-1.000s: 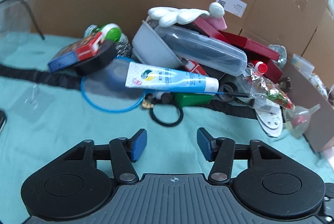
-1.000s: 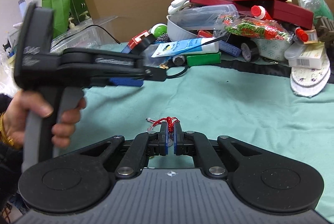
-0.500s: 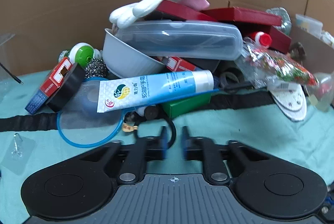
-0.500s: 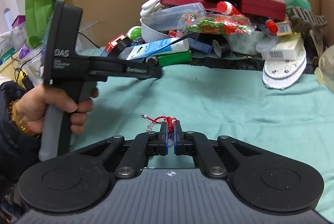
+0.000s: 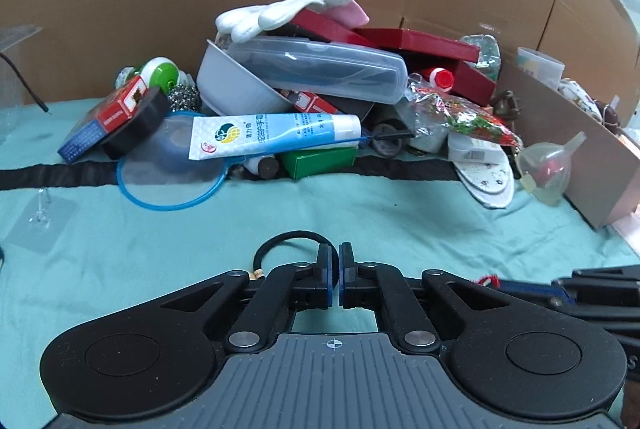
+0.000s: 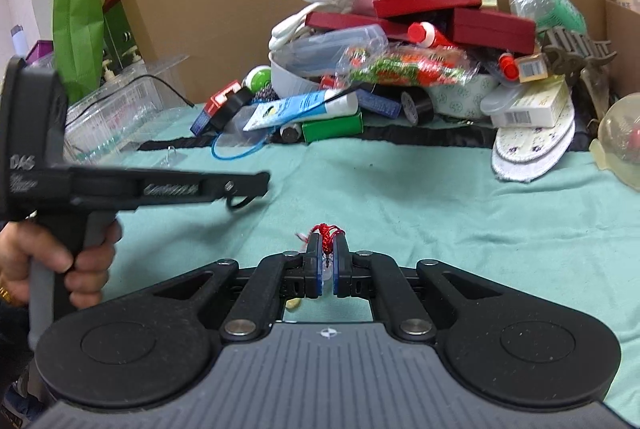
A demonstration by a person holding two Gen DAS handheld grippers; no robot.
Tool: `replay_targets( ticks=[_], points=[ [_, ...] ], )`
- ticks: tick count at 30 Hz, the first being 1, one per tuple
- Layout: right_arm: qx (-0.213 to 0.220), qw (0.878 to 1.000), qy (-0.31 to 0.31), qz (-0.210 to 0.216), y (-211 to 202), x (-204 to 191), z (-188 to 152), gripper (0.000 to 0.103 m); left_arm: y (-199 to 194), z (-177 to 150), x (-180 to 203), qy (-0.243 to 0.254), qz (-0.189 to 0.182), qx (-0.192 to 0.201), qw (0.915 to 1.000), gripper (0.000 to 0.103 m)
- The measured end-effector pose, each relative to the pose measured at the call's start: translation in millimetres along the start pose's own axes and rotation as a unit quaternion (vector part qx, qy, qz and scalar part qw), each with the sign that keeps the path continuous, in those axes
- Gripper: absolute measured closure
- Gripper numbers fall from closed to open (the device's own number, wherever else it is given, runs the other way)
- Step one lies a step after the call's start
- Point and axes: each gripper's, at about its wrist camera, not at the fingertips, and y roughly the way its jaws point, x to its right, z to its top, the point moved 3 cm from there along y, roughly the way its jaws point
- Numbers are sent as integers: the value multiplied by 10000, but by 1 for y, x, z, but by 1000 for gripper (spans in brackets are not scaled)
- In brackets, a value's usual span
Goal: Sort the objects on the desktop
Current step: 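Grasp the black hair tie with the left gripper while the right gripper holds the charm, then carry the charm and hair tie to the cardboard box with both grippers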
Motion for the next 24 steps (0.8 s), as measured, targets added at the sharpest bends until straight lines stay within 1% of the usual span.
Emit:
replay_targets(
  ticks=[3,6,9,11,14,18,24],
  points=[
    [92,10000,-32,-11,-7,0,4,98,-15,5,1,-257,-314,53,9992,103],
    [258,9996,-71,-52,-17,2,13,98,-30,19,6,-459,-670,205,9965,103],
    [497,9987,-92,-79,-32,7,22,98,-43,36,18,-501,-990,330,9933,103],
    [656,9977,-134,-101,-42,11,28,97,-49,47,32,-409,-1159,406,9916,103],
    [880,9958,-206,-165,-58,17,38,98,-55,64,60,-181,-1442,480,9882,103],
    [1256,9911,-271,-337,-85,34,52,97,-51,84,104,50,-1893,475,9808,103],
    [1695,9812,-232,-891,-129,82,74,97,-30,115,188,474,-2412,463,9682,103]
  ],
)
